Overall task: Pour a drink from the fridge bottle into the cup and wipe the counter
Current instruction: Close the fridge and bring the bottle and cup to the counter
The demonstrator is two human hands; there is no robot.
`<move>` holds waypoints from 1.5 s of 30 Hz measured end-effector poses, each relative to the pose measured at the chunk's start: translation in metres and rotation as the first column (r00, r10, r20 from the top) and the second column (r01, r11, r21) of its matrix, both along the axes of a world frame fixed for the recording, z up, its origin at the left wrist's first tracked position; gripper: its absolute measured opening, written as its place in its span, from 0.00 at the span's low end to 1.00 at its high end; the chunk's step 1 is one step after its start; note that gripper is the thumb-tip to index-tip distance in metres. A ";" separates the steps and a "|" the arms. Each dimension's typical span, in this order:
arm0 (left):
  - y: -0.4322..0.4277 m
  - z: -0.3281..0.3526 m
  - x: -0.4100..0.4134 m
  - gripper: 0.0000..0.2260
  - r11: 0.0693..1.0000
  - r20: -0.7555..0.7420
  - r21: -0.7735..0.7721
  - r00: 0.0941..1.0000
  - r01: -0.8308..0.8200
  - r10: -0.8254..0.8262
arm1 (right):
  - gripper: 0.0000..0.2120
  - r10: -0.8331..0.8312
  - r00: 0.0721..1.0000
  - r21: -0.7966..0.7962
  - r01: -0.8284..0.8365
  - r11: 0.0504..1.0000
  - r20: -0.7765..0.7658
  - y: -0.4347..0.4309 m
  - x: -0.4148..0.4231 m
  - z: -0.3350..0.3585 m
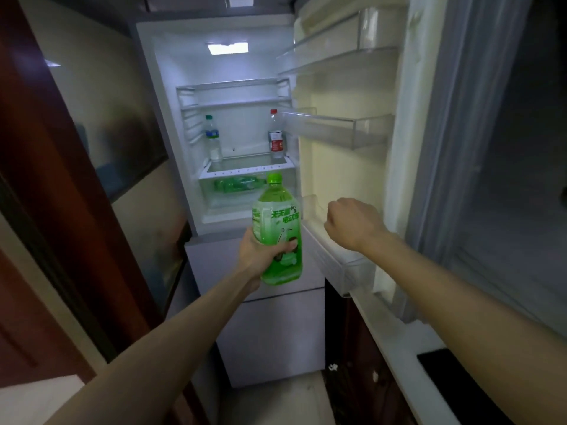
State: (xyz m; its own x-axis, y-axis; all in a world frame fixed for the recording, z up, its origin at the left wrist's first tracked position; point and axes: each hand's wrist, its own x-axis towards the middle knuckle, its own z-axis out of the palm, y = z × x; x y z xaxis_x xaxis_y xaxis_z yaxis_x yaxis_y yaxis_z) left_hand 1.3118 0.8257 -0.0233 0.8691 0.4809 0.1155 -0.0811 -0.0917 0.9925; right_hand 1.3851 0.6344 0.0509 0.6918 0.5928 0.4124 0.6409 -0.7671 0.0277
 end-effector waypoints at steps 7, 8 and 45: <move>-0.024 -0.025 -0.035 0.20 0.993 -0.026 -0.081 0.996 0.083 -0.085 | 0.06 -0.156 0.976 0.414 0.079 0.907 0.154 -0.085 -0.037 -0.016; -0.025 -0.028 -0.038 0.23 0.993 -0.039 -0.078 0.995 0.093 -0.096 | 0.06 -0.204 0.968 0.506 0.106 0.856 0.143 -0.097 -0.039 -0.016; 0.055 -0.018 -0.135 0.28 0.873 -0.062 0.084 0.872 -0.480 0.486 | 0.13 0.329 0.779 0.226 -0.507 0.832 0.534 0.065 -0.045 -0.047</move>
State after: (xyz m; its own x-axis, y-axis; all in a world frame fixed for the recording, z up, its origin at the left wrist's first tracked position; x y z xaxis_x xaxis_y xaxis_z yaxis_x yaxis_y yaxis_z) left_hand 1.1766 0.8805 -0.0417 0.5377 0.8370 0.1011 0.0674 -0.1622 0.9845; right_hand 1.3398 0.6998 0.0043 0.0857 0.5371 0.8391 0.8775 -0.4396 0.1917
